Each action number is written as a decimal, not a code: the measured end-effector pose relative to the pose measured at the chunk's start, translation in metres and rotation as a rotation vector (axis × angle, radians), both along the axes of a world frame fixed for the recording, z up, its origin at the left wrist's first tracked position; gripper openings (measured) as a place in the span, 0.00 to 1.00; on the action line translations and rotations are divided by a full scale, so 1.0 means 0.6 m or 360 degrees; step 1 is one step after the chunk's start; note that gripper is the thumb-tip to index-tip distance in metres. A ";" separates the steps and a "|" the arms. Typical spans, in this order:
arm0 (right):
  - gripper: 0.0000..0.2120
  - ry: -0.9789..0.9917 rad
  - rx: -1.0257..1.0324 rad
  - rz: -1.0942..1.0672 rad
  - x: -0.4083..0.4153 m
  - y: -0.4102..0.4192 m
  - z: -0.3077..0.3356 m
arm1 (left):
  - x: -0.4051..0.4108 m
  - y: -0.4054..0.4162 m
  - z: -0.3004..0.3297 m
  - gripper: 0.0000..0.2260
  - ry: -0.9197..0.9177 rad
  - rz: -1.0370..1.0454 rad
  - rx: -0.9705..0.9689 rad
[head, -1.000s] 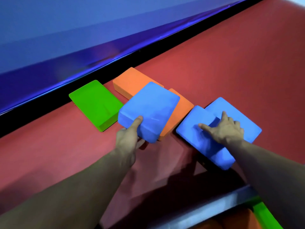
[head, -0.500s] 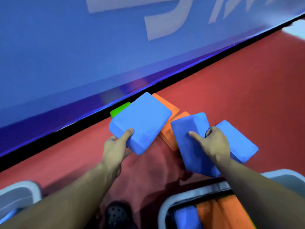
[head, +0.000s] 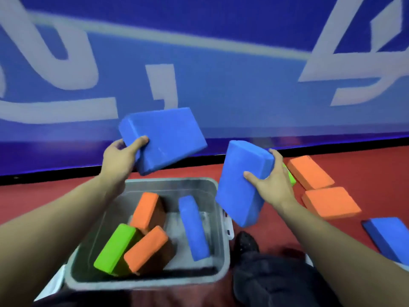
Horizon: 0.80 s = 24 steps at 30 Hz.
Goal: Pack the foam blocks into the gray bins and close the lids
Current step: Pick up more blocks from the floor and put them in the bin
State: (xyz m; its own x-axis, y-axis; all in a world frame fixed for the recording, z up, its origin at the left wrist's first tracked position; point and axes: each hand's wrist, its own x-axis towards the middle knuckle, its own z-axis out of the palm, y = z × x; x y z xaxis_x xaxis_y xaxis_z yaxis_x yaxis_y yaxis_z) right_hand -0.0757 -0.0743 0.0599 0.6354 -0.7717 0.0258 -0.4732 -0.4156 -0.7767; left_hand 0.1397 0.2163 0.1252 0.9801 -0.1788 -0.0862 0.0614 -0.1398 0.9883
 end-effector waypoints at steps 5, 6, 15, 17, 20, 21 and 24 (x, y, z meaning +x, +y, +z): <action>0.41 0.0069 0.0028 0.0058 0.042 0.159 -0.016 | -0.010 0.183 -0.030 0.23 0.0003 0.0196 0.0141; 0.40 0.0087 0.0060 0.0074 0.040 0.182 -0.028 | -0.016 0.203 -0.042 0.25 0.0009 0.0196 0.0185; 0.38 0.0387 0.0295 0.0490 -0.017 0.283 -0.143 | -0.078 0.261 -0.143 0.24 -0.0018 0.0014 0.0597; 0.34 0.0621 0.0243 0.0560 -0.027 0.292 -0.162 | -0.081 0.262 -0.159 0.28 -0.0008 0.0001 0.0651; 0.26 0.0807 0.0220 0.0516 -0.029 0.299 -0.177 | -0.079 0.261 -0.172 0.31 0.0056 0.0030 0.0591; 0.26 0.0808 0.0204 0.0507 -0.025 0.301 -0.177 | -0.079 0.258 -0.171 0.30 0.0069 0.0045 0.0557; 0.33 0.0836 0.0097 0.0635 -0.006 0.302 -0.170 | -0.075 0.247 -0.167 0.29 0.0049 0.0071 0.0486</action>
